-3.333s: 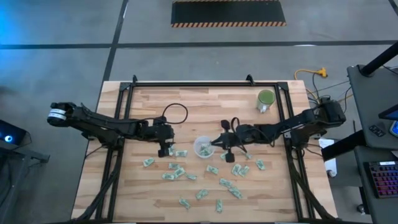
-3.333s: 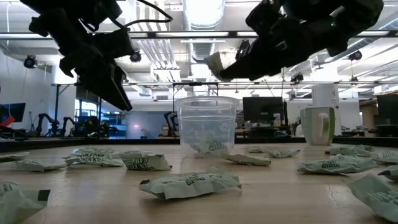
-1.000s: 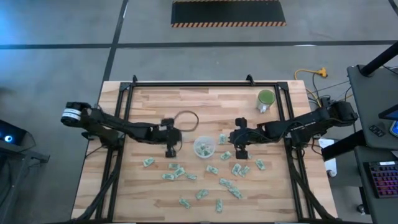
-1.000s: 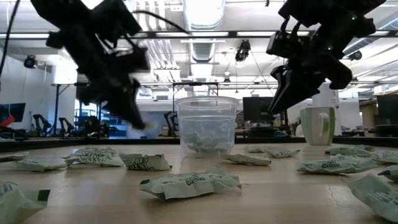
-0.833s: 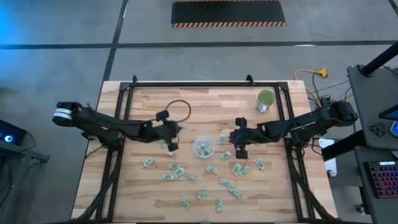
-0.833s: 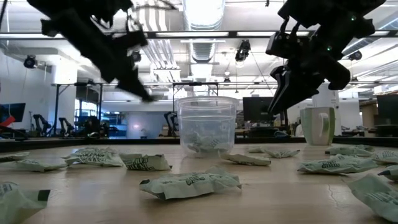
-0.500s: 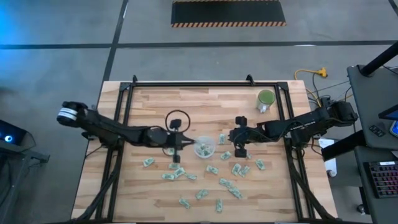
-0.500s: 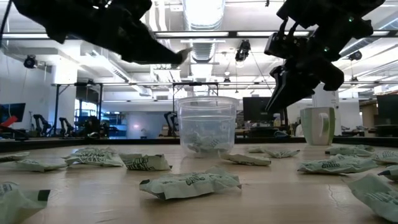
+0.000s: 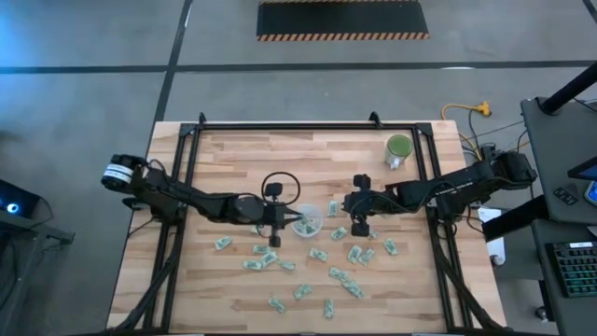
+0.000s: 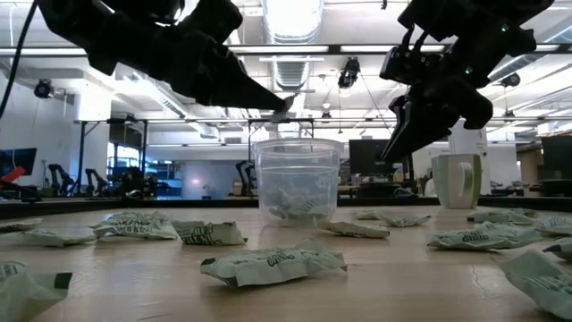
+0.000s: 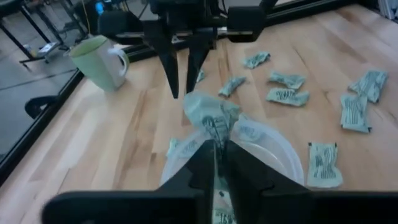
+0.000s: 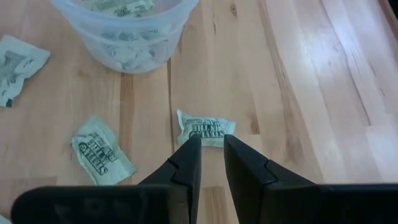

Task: Pick and place Stevia / Truvia into bins
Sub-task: Put the light green stevia packet into the transparent container

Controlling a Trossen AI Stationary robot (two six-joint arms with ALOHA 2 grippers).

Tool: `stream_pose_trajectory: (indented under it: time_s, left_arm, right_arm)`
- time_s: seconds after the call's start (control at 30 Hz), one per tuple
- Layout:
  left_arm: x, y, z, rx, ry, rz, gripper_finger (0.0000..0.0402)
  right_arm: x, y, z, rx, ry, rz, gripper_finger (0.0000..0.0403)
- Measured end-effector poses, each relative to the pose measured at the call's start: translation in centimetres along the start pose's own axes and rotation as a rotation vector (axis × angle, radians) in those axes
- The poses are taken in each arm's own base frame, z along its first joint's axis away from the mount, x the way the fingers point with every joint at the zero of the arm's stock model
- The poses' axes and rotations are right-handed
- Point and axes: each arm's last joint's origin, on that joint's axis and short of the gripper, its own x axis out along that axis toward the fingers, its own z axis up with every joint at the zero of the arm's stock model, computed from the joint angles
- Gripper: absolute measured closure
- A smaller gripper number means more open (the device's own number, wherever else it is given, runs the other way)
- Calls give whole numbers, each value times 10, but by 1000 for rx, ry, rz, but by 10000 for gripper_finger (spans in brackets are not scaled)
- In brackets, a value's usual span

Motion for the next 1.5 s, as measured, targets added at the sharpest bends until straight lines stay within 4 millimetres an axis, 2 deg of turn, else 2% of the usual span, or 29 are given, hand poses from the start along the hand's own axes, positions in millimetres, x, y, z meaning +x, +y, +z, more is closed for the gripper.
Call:
stream_pose_trajectory:
  time_s: [0.27,0.43,0.6,0.73,1.0,1.13,1.33,1.5]
  left_arm:
    - [-3,1,3,-2,-10,-14,246]
    - [-14,5,7,3,12,-12,209]
    - [-30,10,12,-20,48,4,205]
    - [-44,14,15,-42,71,2,205]
    - [-59,17,15,-85,72,2,204]
    - [-60,17,13,-81,87,8,204]
    - [-58,17,12,-78,96,25,204]
    - [-58,17,11,-75,106,25,204]
  right_arm:
    - [0,0,0,28,-12,4,326]
    - [5,2,-3,31,-60,17,316]
    - [24,5,-11,-11,-93,14,306]
    - [42,4,-18,-33,-56,-12,291]
    - [61,-16,-25,97,15,-65,257]
    - [68,-20,-30,132,48,-40,251]
    - [72,-20,-31,125,53,-8,266]
    - [70,-20,-30,108,54,1,311]
